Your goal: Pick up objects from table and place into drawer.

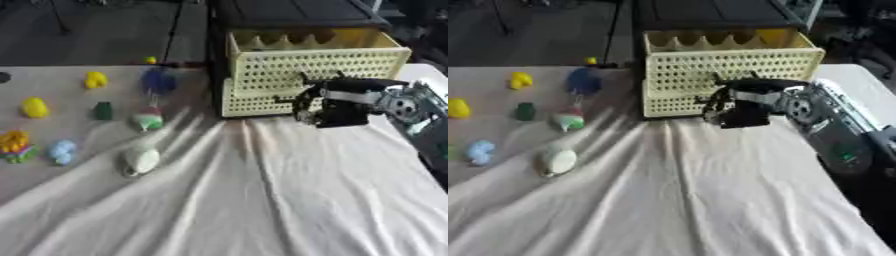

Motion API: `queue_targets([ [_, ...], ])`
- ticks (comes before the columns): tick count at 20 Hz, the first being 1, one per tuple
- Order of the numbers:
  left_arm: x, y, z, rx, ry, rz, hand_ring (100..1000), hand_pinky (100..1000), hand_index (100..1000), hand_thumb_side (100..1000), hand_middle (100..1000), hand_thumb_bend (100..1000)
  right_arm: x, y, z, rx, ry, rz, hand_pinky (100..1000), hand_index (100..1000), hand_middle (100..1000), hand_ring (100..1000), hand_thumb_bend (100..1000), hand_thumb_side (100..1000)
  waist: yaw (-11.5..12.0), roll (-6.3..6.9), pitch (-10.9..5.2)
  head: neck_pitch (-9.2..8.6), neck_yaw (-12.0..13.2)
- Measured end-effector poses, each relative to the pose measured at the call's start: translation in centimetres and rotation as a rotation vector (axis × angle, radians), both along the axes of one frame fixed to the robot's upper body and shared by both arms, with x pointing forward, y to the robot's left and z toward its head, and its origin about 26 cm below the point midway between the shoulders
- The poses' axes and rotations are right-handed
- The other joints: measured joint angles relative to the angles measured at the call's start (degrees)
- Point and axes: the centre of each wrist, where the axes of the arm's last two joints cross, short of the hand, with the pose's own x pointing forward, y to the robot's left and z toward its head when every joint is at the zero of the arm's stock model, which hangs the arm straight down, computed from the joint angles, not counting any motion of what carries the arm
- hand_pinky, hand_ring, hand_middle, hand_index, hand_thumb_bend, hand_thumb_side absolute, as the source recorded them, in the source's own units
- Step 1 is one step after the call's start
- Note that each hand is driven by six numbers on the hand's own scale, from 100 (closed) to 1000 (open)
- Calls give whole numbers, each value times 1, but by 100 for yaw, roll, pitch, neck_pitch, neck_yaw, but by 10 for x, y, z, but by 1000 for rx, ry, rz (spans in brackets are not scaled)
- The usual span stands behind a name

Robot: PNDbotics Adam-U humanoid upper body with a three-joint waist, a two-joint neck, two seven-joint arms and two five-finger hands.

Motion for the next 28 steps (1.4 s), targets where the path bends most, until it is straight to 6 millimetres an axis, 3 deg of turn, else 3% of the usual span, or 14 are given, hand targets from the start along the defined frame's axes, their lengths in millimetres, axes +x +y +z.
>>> queue_targets([
  [18,0,-1,-1,3,6,-17,834,644,891,1000,814,100,36,-2,-5,29,-1,-88,210,913,763,511,100,1000,114,-32,6,-80,-94],
  [28,0,-1,-1,7,14,-21,832,641,890,1000,814,100,37,0,0,16,-56,-96,203,906,725,510,100,1000,104,-33,6,-95,-120],
])
